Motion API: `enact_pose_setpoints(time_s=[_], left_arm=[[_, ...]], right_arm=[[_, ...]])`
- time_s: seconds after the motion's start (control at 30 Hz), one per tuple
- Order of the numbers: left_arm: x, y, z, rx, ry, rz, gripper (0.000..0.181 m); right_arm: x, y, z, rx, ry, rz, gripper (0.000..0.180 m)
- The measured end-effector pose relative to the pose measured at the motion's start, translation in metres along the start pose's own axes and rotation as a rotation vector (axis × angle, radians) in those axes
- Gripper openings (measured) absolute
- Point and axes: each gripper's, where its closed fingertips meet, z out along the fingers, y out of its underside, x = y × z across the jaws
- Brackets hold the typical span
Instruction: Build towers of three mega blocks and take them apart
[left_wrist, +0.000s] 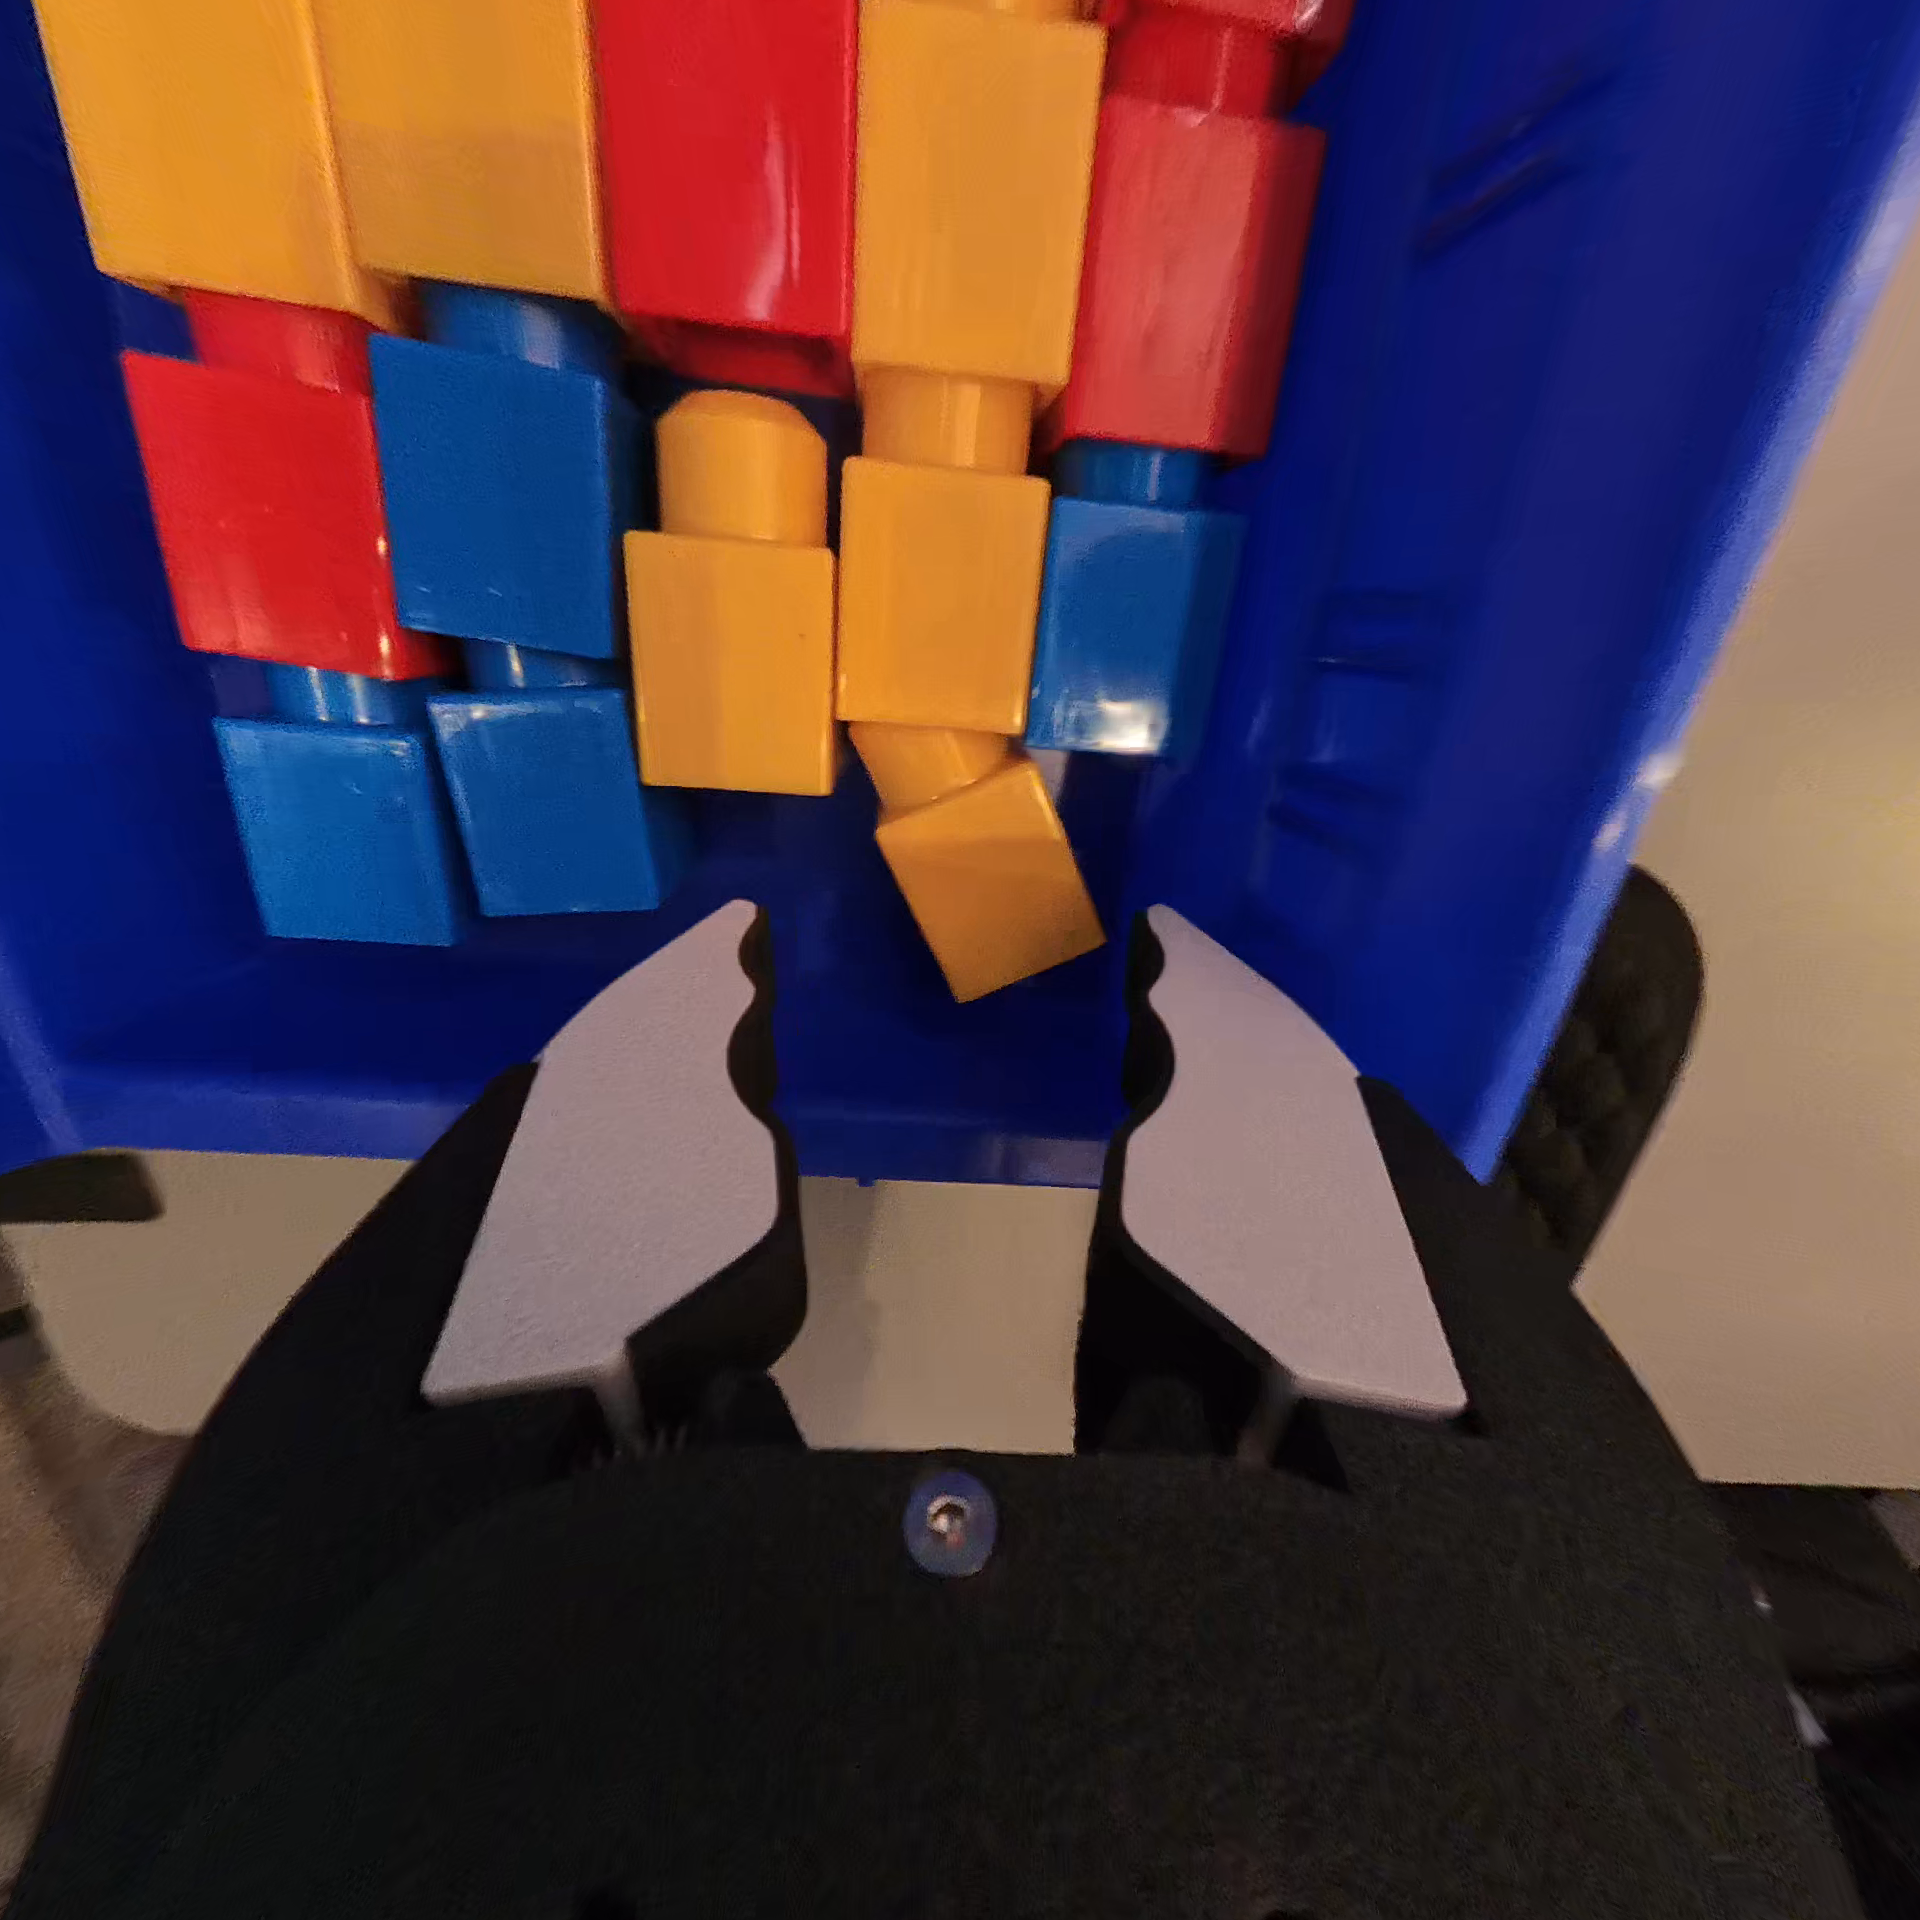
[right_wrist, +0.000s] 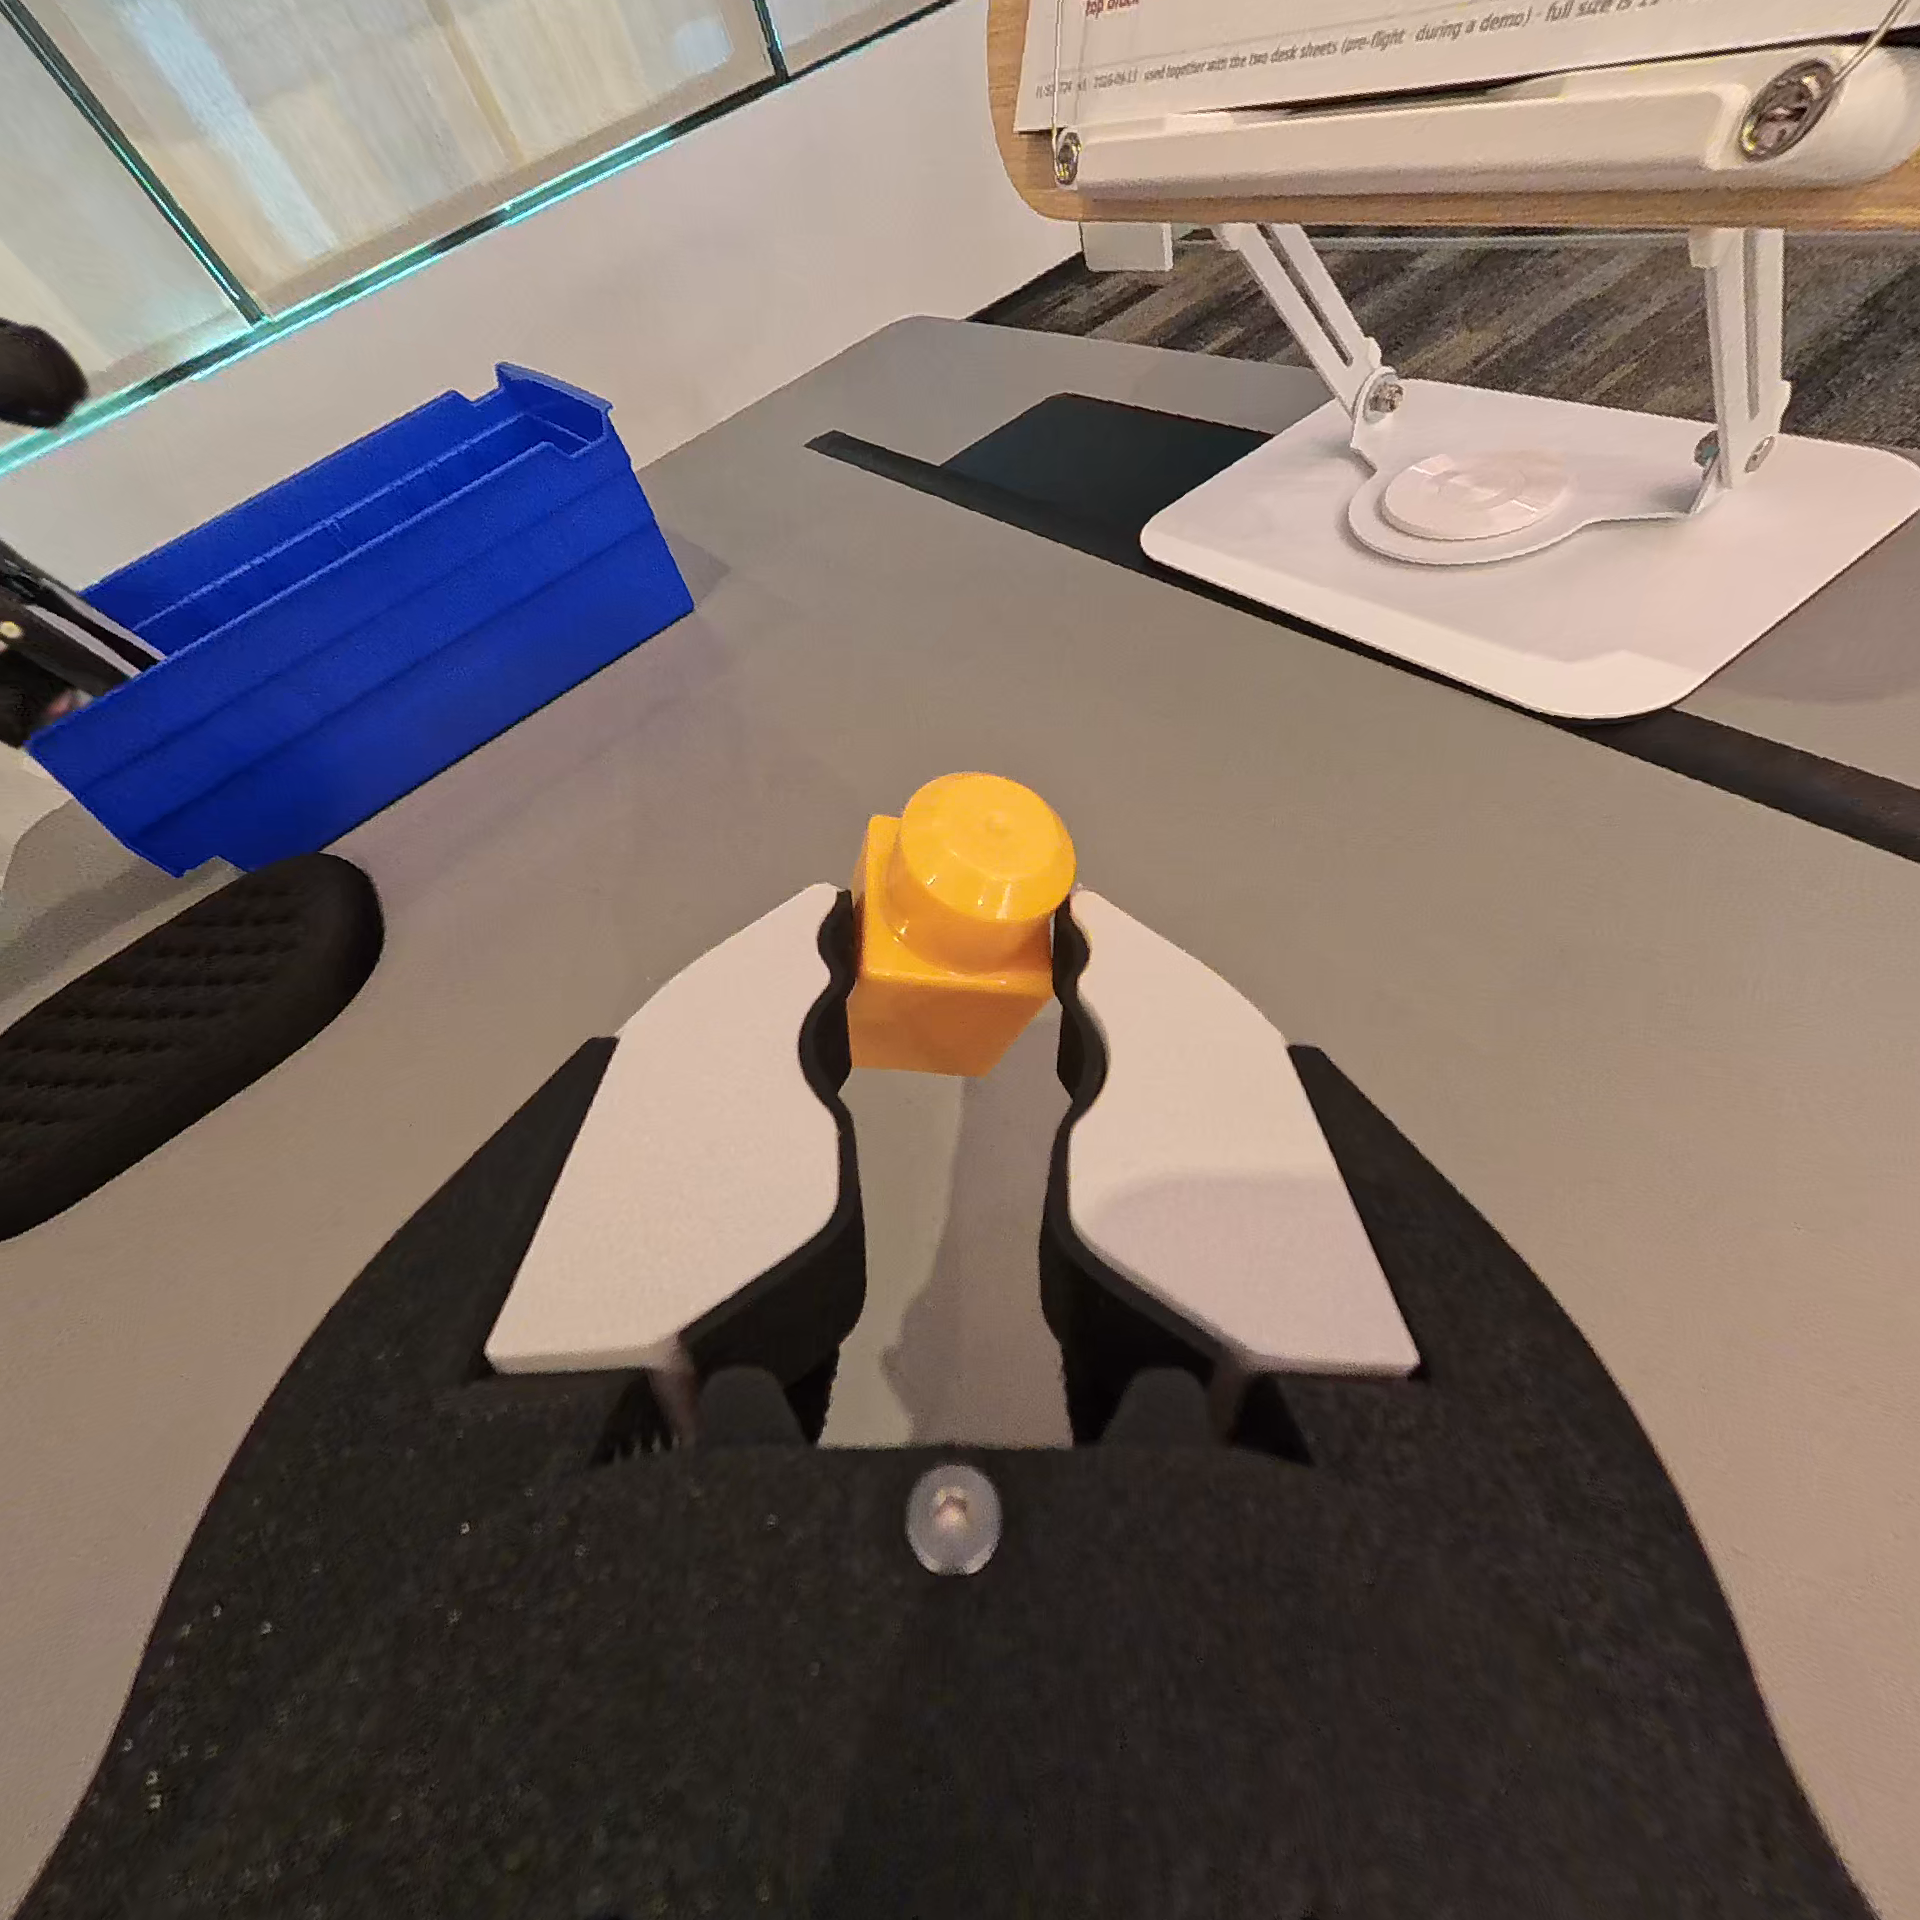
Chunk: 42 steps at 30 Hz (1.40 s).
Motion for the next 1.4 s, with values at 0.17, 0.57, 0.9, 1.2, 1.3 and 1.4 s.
enact_pose_setpoints(time_s=[0.17,0.57,0.9,1.2,1.3,1.4], left_arm=[[-0.004,0.001,0.012,-0.050,-0.035,-0.004,0.064],[-0.005,-0.004,0.021,-0.066,-0.041,0.079,0.036],[-0.012,-0.003,-0.010,-0.005,0.009,0.119,0.035],[0.027,-0.044,-0.096,0.379,0.250,0.183,0.035],[0.072,-0.056,-0.133,0.550,0.418,0.282,0.035],[0.132,-0.058,-0.157,0.676,0.589,0.406,0.035]], right_arm=[[0.001,0.002,0.001,-0.018,0.013,-0.015,0.036],[0.002,0.004,0.001,-0.031,0.019,-0.020,0.036],[0.006,0.006,0.000,-0.036,0.019,-0.010,0.036],[0.006,0.008,0.000,-0.037,0.010,-0.002,0.036],[0.004,0.003,-0.002,-0.012,-0.021,0.005,0.036],[-0.005,-0.006,-0.008,0.040,-0.104,0.018,0.036]])
